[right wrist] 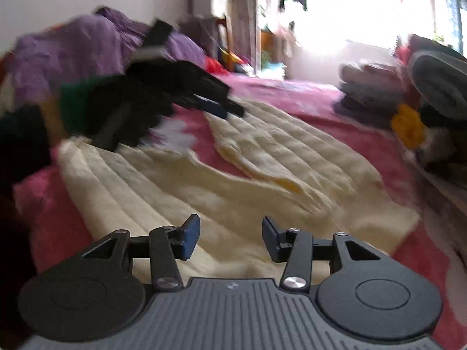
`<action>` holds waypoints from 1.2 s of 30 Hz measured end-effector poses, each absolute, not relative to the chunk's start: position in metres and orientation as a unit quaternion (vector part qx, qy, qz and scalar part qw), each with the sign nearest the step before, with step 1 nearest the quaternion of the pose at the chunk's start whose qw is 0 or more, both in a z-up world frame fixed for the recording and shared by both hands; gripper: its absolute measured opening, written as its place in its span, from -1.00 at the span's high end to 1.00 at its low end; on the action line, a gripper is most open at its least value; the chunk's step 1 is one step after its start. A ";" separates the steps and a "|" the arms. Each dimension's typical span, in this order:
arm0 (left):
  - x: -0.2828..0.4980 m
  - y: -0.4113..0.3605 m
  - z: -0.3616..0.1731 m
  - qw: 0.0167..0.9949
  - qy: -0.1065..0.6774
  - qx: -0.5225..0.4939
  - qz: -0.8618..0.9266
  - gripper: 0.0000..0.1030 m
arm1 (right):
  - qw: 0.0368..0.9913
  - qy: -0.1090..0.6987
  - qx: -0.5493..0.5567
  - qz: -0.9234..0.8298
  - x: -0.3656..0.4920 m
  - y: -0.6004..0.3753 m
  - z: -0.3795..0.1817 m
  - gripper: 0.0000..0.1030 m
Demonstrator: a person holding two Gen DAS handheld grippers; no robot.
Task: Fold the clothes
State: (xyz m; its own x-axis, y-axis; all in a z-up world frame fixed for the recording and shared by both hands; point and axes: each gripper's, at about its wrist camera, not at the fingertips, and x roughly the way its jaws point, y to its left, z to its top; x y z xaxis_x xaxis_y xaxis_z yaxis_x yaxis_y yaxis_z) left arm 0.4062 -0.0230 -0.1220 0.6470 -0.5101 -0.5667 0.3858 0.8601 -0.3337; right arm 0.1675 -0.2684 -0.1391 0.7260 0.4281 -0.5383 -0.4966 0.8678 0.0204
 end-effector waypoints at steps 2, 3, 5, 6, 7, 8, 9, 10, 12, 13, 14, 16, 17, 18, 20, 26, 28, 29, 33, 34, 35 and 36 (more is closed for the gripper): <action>0.420 -0.025 -0.137 0.883 0.380 -0.092 -0.258 0.25 | 0.916 0.294 -0.080 0.263 0.173 -0.259 -0.147 0.03; 0.424 -0.029 -0.144 0.881 0.393 -0.066 -0.257 0.25 | 0.908 0.310 -0.097 0.263 0.176 -0.255 -0.153 0.03; 0.431 -0.024 -0.143 0.880 0.396 -0.069 -0.252 0.24 | 0.910 0.301 -0.084 0.272 0.179 -0.260 -0.149 0.03; 0.434 -0.018 -0.138 0.882 0.391 -0.089 -0.248 0.24 | 0.914 0.295 -0.063 0.270 0.183 -0.267 -0.144 0.03; 0.438 -0.011 -0.133 0.885 0.383 -0.103 -0.242 0.19 | 0.923 0.283 -0.034 0.259 0.189 -0.281 -0.139 0.03; 0.440 -0.007 -0.129 0.894 0.372 -0.101 -0.227 0.18 | 0.930 0.274 -0.016 0.245 0.196 -0.293 -0.135 0.03; 0.443 -0.004 -0.128 0.898 0.368 -0.100 -0.221 0.18 | 0.937 0.266 -0.003 0.225 0.208 -0.307 -0.130 0.03; 0.446 -0.001 -0.128 0.900 0.364 -0.101 -0.215 0.18 | 0.944 0.262 0.003 0.202 0.218 -0.318 -0.126 0.03; 0.446 0.000 -0.128 0.902 0.360 -0.113 -0.210 0.18 | 0.955 0.253 0.021 0.153 0.237 -0.344 -0.120 0.03; 0.446 -0.001 -0.128 0.902 0.359 -0.113 -0.209 0.18 | 0.956 0.255 0.027 0.140 0.244 -0.353 -0.122 0.03; 0.445 -0.003 -0.127 0.903 0.357 -0.109 -0.212 0.18 | 0.958 0.256 0.033 0.127 0.252 -0.362 -0.123 0.03; 0.442 -0.004 -0.126 0.904 0.354 -0.102 -0.216 0.18 | 0.959 0.259 0.044 0.101 0.266 -0.380 -0.126 0.03; 0.441 -0.004 -0.127 0.904 0.355 -0.100 -0.218 0.18 | 0.959 0.261 0.038 0.099 0.271 -0.382 -0.129 0.03; 0.442 -0.006 -0.128 0.903 0.355 -0.099 -0.220 0.18 | 0.959 0.264 0.031 0.096 0.276 -0.383 -0.131 0.03; 0.440 -0.007 -0.129 0.903 0.356 -0.098 -0.220 0.18 | 0.955 0.282 0.018 0.090 0.285 -0.385 -0.140 0.02; 0.436 -0.010 -0.129 0.902 0.356 -0.084 -0.228 0.18 | 0.950 0.304 0.034 0.058 0.278 -0.403 -0.153 -0.16; 0.436 -0.010 -0.130 0.903 0.357 -0.083 -0.225 0.18 | 0.948 0.307 0.056 0.065 0.278 -0.410 -0.158 -0.31; 0.437 -0.010 -0.131 0.903 0.358 -0.083 -0.224 0.18 | 0.946 0.309 0.064 0.071 0.279 -0.412 -0.161 -0.32; 0.436 -0.014 -0.131 0.904 0.357 -0.077 -0.224 0.18 | 0.947 0.300 0.070 0.095 0.275 -0.413 -0.159 0.00; 0.436 -0.016 -0.131 0.904 0.357 -0.075 -0.225 0.18 | 0.946 0.300 0.077 0.097 0.275 -0.415 -0.160 0.17; 0.435 -0.017 -0.131 0.904 0.356 -0.073 -0.225 0.18 | 0.945 0.299 0.087 0.099 0.275 -0.418 -0.160 0.27; 0.435 -0.019 -0.132 0.904 0.357 -0.071 -0.225 0.18 | 0.943 0.299 0.097 0.107 0.274 -0.421 -0.159 0.54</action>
State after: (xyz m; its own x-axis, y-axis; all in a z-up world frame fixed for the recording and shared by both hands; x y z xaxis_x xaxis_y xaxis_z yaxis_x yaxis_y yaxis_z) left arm 0.4350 -0.0191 -0.1315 0.6441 -0.4582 -0.6125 0.3566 0.8883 -0.2895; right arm 0.2744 -0.4213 -0.1589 0.7987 0.2594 -0.5429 -0.1431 0.9583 0.2474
